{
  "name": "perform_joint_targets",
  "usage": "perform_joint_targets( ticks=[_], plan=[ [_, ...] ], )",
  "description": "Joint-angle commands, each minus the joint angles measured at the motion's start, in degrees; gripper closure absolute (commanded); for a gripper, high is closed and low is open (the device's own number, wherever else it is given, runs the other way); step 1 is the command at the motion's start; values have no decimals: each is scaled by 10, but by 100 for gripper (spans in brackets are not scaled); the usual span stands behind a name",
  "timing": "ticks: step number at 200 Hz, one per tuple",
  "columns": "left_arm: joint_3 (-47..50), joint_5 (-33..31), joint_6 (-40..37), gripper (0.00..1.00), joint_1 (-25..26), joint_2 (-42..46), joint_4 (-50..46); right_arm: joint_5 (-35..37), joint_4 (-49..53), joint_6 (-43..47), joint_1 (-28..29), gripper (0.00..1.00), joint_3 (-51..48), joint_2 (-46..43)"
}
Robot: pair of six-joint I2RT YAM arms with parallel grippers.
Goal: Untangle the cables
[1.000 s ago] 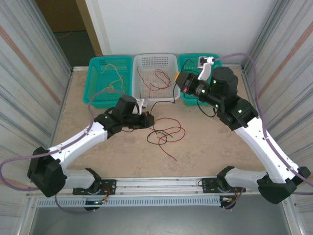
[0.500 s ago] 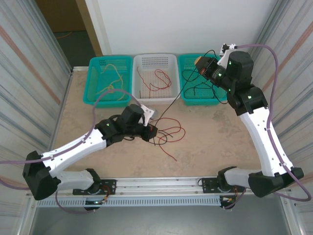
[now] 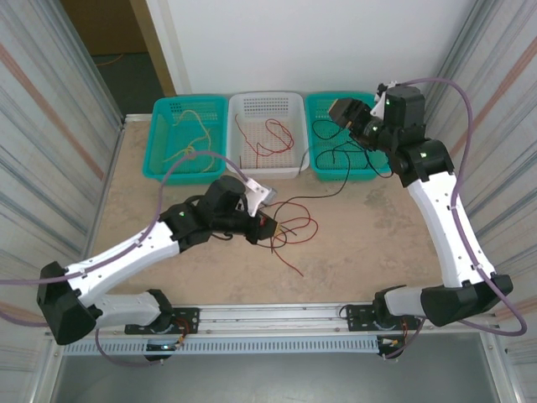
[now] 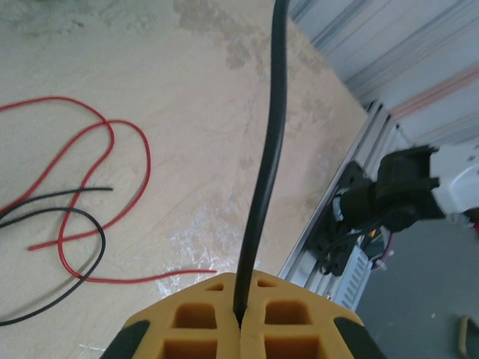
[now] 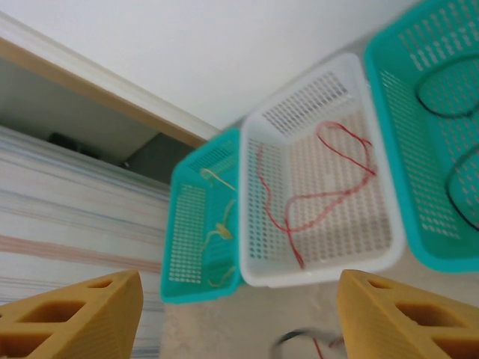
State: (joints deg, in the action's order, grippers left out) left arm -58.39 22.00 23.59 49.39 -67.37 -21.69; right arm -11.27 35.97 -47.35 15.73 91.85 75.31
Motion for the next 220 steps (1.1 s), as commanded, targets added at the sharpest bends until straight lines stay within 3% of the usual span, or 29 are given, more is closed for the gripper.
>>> perform_joint_targets(
  ticks=[1, 28, 58, 118, 138, 172, 220],
  plan=[
    [8, 66, 55, 100, -37, 46, 56, 34, 63, 22, -3, 31, -25, -31],
    [32, 93, 105, 100, -92, 83, 83, 79, 124, 41, -3, 25, -45, -68],
    [47, 95, 135, 100, -119, 106, 100, 12, 122, 15, 25, 25, -99, -103],
    [66, 87, 157, 100, -119, 104, 148, 12, -44, -104, 262, 24, -193, -100],
    [59, 93, 152, 100, -119, 102, 143, 37, -35, -66, 301, 25, -156, -68],
    [41, 105, 146, 100, -121, 109, 127, 140, 46, 68, 335, 32, -110, -29],
    [8, 125, 160, 100, -124, 116, 124, 116, -29, 106, 333, 35, -209, -49]
  ],
)
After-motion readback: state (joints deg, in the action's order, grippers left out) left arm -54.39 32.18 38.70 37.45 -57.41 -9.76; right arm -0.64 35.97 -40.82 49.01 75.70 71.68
